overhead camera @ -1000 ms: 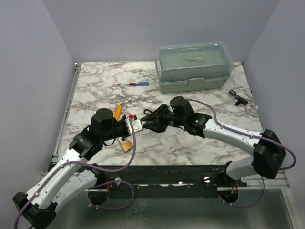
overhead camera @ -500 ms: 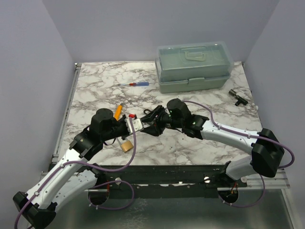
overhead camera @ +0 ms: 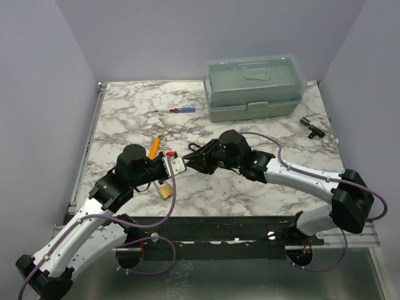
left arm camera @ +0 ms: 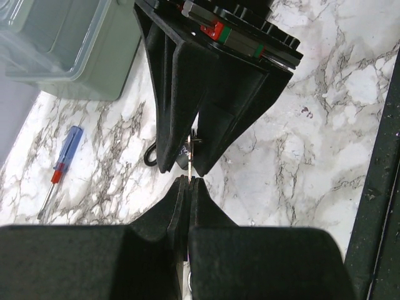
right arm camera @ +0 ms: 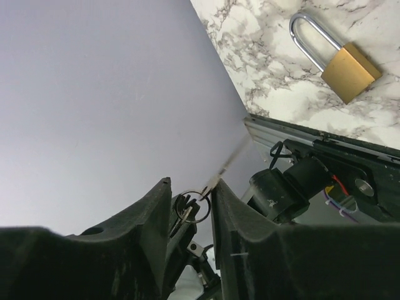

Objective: Unlock with the key

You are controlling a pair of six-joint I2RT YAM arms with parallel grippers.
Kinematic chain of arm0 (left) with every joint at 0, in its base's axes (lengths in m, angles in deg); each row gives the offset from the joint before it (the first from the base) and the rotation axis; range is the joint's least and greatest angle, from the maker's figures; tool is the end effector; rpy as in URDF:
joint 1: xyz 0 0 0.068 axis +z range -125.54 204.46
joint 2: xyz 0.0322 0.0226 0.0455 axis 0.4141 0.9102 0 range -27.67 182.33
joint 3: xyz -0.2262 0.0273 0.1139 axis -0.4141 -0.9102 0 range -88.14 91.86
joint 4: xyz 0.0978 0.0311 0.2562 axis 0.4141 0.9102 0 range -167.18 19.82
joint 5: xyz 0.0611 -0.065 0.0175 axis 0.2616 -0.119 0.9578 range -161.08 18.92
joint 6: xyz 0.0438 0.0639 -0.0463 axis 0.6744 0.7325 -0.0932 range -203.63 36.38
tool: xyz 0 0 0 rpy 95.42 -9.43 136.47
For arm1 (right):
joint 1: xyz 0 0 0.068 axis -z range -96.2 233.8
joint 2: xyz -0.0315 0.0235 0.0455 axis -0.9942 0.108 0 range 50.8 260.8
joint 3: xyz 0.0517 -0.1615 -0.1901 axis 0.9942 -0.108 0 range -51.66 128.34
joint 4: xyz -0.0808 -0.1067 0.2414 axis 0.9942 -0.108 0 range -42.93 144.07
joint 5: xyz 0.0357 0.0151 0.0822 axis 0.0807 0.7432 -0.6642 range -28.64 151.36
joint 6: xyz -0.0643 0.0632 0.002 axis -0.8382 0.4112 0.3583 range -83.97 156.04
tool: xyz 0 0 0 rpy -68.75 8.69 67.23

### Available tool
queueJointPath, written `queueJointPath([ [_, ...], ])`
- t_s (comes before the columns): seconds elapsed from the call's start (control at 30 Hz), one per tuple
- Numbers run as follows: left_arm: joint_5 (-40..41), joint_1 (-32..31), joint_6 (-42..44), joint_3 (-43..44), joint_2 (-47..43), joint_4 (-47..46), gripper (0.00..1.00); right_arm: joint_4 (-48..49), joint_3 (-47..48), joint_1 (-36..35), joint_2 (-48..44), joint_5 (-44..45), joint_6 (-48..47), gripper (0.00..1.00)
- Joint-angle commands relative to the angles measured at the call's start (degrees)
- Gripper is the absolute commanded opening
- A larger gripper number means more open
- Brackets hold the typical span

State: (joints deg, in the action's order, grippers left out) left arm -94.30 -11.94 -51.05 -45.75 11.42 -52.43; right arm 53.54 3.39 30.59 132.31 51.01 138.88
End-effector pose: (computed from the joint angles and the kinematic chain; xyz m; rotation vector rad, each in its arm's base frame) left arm 0.1615 -0.1585 0.2889 1.3082 1.4297 -0.4378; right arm 0.2161 0.3131 0.2242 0.9653 2.4331 1.6160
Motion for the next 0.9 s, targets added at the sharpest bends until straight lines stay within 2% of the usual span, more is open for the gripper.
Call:
queueJointPath([
  [0.0,-0.98,-0.18,0.35,-0.86,-0.94,-1.41,0.00,-2.89,-1.22,-0.31,-2.21,4.00,0.34,0.34],
  [0.23,-0.80,-0.20,0.44,-1.23,-1.62,-1.37,0.00,-3.15,-1.36,-0.35,-3.12,4.27,0.04,0.23],
  [0.6,0.02,-0.20,0.75,-1.81,-1.86,-1.45,0.00,-1.31,-2.26,-0.31,-5.25,4.49,-2.54,0.18],
  [0.7,0.06,-0.33,0.76,-1.69,-1.55,-1.46,0.00,-0.04,-2.68,-0.31,-5.37,3.52,-2.93,0.18],
  [0.87,0.11,-0.25,0.84,-1.55,-1.18,-1.50,0.00,2.07,-2.59,-0.31,-4.46,1.34,-3.79,0.31],
])
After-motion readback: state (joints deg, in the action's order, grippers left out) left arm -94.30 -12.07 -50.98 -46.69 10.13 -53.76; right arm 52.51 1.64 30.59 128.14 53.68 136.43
